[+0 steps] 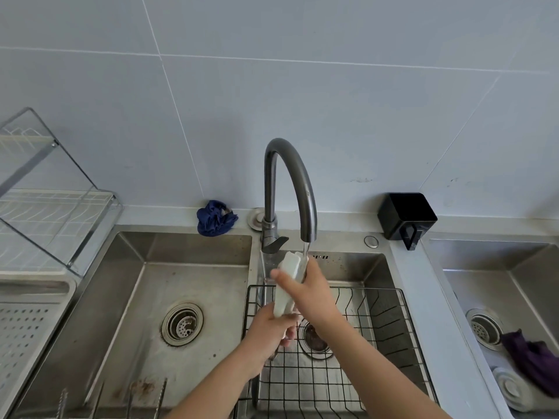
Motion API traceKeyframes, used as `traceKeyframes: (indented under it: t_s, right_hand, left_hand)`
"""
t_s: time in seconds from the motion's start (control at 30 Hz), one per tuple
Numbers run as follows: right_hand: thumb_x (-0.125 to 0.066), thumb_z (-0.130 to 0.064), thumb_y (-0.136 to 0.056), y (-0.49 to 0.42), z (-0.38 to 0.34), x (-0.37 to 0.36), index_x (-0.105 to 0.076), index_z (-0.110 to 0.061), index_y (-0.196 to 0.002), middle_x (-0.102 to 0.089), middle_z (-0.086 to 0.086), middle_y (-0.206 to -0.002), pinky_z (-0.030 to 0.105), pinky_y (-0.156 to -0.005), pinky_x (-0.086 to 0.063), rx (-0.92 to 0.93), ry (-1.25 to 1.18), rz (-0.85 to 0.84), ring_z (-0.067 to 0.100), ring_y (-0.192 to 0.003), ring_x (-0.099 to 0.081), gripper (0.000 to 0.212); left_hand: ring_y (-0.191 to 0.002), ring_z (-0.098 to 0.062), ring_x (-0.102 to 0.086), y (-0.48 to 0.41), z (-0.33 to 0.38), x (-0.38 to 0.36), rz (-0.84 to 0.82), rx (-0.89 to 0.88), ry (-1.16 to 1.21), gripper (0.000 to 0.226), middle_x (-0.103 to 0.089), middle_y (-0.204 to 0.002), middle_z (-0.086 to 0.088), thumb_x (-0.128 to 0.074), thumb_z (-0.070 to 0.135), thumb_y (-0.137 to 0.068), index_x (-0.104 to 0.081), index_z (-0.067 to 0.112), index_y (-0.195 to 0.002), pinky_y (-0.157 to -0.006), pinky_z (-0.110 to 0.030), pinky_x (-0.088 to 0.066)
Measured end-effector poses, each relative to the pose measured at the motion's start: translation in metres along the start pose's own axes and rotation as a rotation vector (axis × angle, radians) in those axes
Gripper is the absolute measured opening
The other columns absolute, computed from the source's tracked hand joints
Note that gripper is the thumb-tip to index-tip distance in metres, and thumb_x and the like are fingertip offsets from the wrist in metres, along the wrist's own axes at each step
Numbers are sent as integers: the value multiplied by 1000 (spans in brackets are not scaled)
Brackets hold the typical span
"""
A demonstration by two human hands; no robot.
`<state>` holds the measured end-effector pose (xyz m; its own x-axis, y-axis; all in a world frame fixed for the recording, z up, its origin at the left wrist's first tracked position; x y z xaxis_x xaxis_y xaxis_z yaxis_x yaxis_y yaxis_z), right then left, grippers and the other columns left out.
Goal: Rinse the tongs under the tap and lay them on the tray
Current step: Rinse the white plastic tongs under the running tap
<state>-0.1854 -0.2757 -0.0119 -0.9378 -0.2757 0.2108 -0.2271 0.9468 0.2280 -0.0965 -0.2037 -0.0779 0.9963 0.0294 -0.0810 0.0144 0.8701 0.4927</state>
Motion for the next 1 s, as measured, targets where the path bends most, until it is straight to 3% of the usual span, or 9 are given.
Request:
traceKeyframes:
  t_s: [0.1,0.23,0.37,0.47,0.6,0.7,0.83,0.9,1.0]
  right_hand:
    - [-83,-57,-74,2,4,4,-49,-29,-124,-67,-11,-106,19,-70,-50,-38,85,-2,2,-95,-66,66]
    - [-79,-51,-82,12,16,-2,-46,-25,-122,-64,-9,-107,29,-75,-55,-84,140,-53,8,-97,-64,59]
    - [-69,-34,-95,15,25,18,-52,-15,-123,-68,-2,-103,30,-74,-57,-106,184,83,15,-92,-68,38]
    - [-69,-36,-93,18,32,44,-47,-18,-120,-67,3,-97,37,-68,-60,-184,177,164,22,-85,-70,39]
    - [-70,-51,-78,22,49,64,-35,-25,-119,-65,-2,-89,31,-57,-48,-211,702,68,17,-75,-66,60]
    - [-73,-57,-74,28,79,73,-36,-18,-131,-58,3,-123,36,-71,-49,-288,1015,-34,23,-97,-63,78]
    - [-80,-67,-70,42,126,93,-9,-10,-159,-34,13,-158,42,-96,-54,-472,1114,-106,29,-130,-56,127]
    - [-80,-67,-69,51,140,100,7,-10,-161,-29,14,-162,41,-95,-54,-512,1134,-96,29,-131,-56,139]
    - [-79,-67,-70,61,149,103,10,-11,-161,-36,12,-156,39,-87,-54,-503,1172,-55,28,-125,-59,139]
  left_hand:
    - [-49,-13,-51,4,-2,-4,19,36,-9,11,-56,-59,0,-66,21,-95,-60,11,-93,-51,-29,-44]
    - [-44,-15,-49,9,-8,-8,52,79,-19,13,-56,-58,-1,-64,20,-95,-59,8,-94,-55,-34,-48]
    - [-70,-10,-69,14,-6,-20,-80,37,-127,21,-73,-78,5,-75,22,-87,-68,18,-106,-70,-29,-54]
    - [-91,1,-67,16,-8,-17,-90,41,-229,20,-75,-95,16,-74,32,-86,-71,33,-106,-74,-19,-48]
    - [-115,-3,-58,16,1,4,112,-122,-720,35,-61,-132,11,-61,31,-96,-59,29,-131,-96,-22,-46]
    - [-117,-11,-57,19,10,2,165,-269,-1045,41,-55,-138,10,-54,31,-98,-51,29,-139,-102,-30,-46]
    - [-123,-17,-50,23,8,-4,187,-367,-1295,43,-53,-132,5,-50,31,-97,-47,25,-139,-109,-34,-40]
    - [-124,-18,-47,26,4,-3,199,-368,-1358,43,-52,-129,4,-50,31,-96,-47,24,-138,-111,-35,-36]
    - [-124,-19,-46,28,-2,-4,206,-380,-1411,41,-52,-128,3,-48,31,-95,-48,24,-136,-112,-35,-33]
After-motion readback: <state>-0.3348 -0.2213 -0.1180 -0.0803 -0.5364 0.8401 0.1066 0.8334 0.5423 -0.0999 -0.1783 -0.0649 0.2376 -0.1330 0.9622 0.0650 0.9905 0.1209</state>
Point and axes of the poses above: each hand's wrist, its own y-axis away from the middle knuckle, its own x-axis out of the back of the hand, z = x × y, the point moved 8 cm from there along -y, towards the middle knuckle
